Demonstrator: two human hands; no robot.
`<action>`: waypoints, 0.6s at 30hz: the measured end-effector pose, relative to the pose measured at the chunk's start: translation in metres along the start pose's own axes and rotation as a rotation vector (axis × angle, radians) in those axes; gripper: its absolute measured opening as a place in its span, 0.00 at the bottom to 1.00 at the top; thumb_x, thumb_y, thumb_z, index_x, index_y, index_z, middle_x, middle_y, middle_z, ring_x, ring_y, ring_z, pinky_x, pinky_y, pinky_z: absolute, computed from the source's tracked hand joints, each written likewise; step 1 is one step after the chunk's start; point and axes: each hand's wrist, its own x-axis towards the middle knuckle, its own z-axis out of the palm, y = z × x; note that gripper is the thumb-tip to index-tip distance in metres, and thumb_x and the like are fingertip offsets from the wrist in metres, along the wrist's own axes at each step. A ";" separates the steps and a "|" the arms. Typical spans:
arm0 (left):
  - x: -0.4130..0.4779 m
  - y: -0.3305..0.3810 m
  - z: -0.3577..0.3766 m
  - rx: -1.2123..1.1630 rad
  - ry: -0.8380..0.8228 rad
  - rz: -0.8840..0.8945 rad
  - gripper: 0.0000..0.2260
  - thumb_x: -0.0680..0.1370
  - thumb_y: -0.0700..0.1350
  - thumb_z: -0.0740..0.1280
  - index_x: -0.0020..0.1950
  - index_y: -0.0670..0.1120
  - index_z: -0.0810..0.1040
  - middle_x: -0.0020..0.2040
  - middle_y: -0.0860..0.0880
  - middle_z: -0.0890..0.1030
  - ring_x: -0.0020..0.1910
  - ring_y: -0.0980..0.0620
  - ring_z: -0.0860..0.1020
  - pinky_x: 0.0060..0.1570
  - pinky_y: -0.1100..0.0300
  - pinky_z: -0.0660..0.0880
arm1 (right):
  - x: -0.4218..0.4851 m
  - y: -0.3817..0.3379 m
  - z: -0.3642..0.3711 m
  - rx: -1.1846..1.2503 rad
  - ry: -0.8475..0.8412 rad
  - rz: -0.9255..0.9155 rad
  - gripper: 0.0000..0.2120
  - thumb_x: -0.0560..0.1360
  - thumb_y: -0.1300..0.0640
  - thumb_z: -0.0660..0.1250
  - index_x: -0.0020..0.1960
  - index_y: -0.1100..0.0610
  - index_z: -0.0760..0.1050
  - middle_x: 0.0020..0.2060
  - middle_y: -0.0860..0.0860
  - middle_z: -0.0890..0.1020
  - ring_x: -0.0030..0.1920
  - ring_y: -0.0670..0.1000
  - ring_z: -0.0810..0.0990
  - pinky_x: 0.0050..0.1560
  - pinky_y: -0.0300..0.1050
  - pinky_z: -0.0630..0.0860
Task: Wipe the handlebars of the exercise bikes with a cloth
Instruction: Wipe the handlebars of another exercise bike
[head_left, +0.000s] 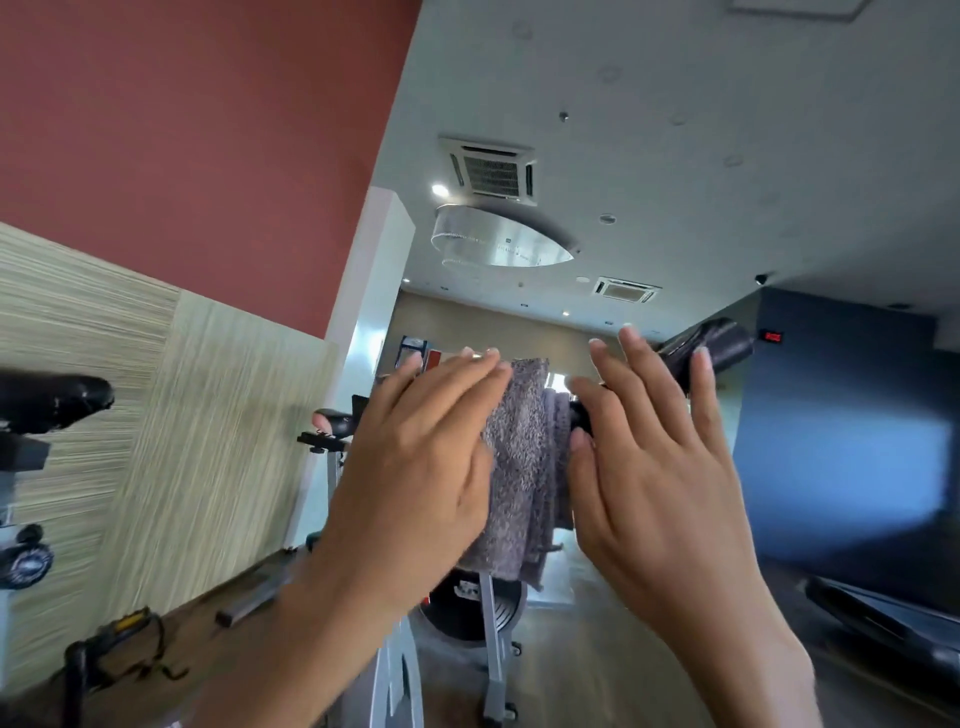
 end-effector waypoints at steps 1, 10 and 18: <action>0.000 0.012 0.001 0.001 0.000 -0.075 0.23 0.78 0.44 0.51 0.69 0.41 0.74 0.69 0.47 0.75 0.70 0.51 0.70 0.74 0.52 0.57 | 0.000 -0.001 0.001 -0.001 0.013 0.000 0.18 0.78 0.56 0.52 0.61 0.59 0.74 0.63 0.55 0.77 0.74 0.56 0.64 0.75 0.63 0.53; 0.005 0.014 0.038 0.140 0.188 -0.142 0.22 0.83 0.56 0.50 0.59 0.46 0.80 0.57 0.47 0.80 0.60 0.43 0.75 0.69 0.41 0.61 | 0.002 0.015 -0.008 0.042 0.016 -0.067 0.19 0.75 0.58 0.53 0.60 0.55 0.76 0.58 0.49 0.79 0.66 0.53 0.73 0.75 0.57 0.55; 0.003 0.014 0.061 0.043 0.378 -0.060 0.20 0.83 0.48 0.50 0.60 0.41 0.78 0.59 0.44 0.80 0.64 0.40 0.73 0.69 0.41 0.62 | -0.001 0.005 0.003 0.044 0.076 -0.003 0.15 0.77 0.59 0.55 0.59 0.59 0.76 0.56 0.52 0.78 0.66 0.55 0.71 0.76 0.58 0.52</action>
